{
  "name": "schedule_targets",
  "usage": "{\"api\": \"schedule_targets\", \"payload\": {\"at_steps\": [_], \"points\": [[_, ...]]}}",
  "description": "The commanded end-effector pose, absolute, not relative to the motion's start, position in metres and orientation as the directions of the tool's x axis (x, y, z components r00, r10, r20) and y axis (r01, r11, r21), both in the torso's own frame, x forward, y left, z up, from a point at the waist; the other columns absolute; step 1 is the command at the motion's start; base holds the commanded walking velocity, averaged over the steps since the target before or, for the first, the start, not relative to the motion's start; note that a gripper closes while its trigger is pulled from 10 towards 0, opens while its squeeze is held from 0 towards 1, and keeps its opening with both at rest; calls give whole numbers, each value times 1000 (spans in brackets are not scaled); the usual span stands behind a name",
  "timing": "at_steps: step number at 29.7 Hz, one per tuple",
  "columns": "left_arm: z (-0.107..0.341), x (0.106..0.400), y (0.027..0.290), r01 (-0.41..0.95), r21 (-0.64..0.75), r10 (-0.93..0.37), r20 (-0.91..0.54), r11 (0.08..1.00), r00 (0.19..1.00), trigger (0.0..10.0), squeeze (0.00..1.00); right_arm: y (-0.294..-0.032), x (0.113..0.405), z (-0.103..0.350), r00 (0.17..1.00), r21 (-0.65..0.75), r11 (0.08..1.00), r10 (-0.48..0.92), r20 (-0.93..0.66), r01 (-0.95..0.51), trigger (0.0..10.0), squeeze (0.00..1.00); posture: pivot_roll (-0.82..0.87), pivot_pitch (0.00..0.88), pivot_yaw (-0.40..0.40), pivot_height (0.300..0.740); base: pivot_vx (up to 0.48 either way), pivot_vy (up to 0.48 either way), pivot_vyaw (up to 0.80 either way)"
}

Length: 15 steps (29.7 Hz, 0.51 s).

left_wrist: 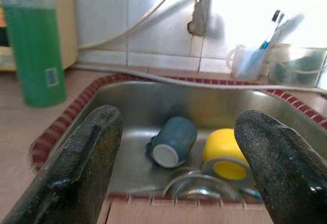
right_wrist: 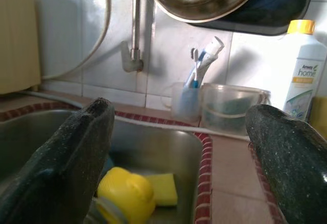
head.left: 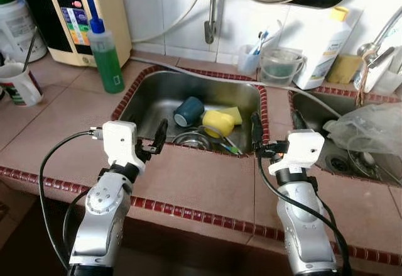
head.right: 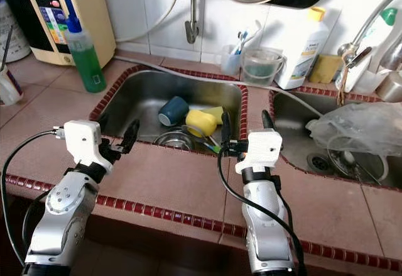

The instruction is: Kitchen organization

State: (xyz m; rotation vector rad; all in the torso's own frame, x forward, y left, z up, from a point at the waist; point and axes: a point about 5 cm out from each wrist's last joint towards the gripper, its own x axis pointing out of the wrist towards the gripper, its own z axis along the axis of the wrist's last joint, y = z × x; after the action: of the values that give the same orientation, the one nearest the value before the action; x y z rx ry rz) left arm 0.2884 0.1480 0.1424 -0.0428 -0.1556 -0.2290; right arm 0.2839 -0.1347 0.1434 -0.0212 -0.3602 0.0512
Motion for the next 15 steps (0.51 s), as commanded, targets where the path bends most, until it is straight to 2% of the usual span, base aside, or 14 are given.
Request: {"api": "schedule_targets", "payload": {"at_steps": [1,15], "points": [[142,288,148,232,-10,-228,151,973,962,10000,0,-134,283,147,930,-27,999,50,365,-43,10000,0,-49,22,14,740,-292,0,0],[143,287,148,237,-6,-234,147,971,961,10000,0,-132,282,146,932,-23,999,47,360,-41,10000,0,-45,33,20,740,-287,0,0]]}}
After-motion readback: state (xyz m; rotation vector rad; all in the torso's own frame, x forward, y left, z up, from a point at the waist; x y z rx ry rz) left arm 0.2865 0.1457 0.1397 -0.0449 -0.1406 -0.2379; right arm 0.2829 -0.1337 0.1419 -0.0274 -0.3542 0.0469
